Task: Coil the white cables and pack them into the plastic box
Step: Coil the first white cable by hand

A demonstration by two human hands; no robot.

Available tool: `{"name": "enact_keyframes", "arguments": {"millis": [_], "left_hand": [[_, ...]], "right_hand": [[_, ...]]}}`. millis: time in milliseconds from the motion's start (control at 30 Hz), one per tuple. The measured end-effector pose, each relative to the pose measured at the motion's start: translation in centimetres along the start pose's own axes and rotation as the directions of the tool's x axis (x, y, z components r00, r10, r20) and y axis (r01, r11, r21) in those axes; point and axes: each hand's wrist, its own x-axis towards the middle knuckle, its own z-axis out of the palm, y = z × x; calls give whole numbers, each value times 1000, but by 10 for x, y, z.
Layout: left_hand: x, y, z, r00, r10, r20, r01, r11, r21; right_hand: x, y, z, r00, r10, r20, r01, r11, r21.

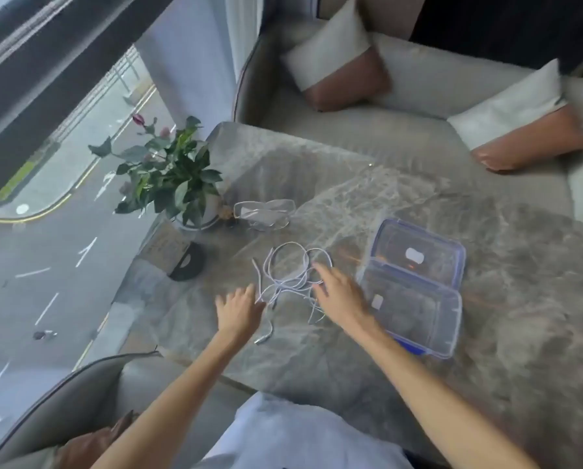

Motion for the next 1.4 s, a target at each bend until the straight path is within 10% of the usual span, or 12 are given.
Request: {"name": "enact_keyframes", "arguments": {"millis": [133,433,800,1000,1167,1400], "left_hand": [[8,-13,38,950,-187,251,241,949,-205],[32,-31,65,932,-143,335,225,949,-222],[23,-2,-79,864,165,475,344,494,-798],[-31,49,-207,806,559,194,60,249,-967],[-70,111,-292,533,818,-217,-359,-14,-933],[-93,212,-358,188,925,-330,-375,-244,-895]], "right_hand": [[4,-41,71,950,8,312,19,996,-84],[-12,-39,105,948,112,299,-33,966,-258],[34,-58,12,950,-309,-33,308,951,-28],[60,-86,-128,759,-448,-473,509,861,0],[40,-101,-257,583,-429,-690,595,803,4],[4,-85,-362,803,-118,-584,520,615,592]]}}
